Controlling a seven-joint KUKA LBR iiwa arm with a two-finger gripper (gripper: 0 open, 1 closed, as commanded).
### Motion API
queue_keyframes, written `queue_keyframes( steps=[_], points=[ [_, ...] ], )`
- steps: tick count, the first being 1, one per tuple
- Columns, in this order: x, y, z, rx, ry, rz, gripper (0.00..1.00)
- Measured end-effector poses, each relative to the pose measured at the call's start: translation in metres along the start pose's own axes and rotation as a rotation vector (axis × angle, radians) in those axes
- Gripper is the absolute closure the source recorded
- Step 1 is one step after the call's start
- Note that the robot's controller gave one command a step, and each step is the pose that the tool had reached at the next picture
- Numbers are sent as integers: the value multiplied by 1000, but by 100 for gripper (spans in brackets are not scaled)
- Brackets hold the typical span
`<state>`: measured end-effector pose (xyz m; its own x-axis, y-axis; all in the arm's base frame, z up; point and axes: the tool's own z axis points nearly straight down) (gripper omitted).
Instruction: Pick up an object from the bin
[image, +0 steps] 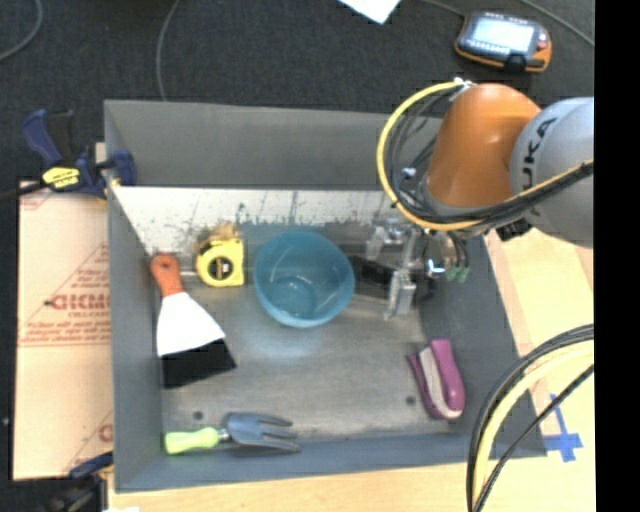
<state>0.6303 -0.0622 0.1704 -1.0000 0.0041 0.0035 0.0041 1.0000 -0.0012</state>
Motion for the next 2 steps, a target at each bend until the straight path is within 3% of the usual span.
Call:
queue_keyframes(
  steps=[1, 2],
  points=[
    [-2, 0, -4, 1, -8, -1, 0],
    [-11, -82, 96, -4, -20, 262, 0]
  ],
)
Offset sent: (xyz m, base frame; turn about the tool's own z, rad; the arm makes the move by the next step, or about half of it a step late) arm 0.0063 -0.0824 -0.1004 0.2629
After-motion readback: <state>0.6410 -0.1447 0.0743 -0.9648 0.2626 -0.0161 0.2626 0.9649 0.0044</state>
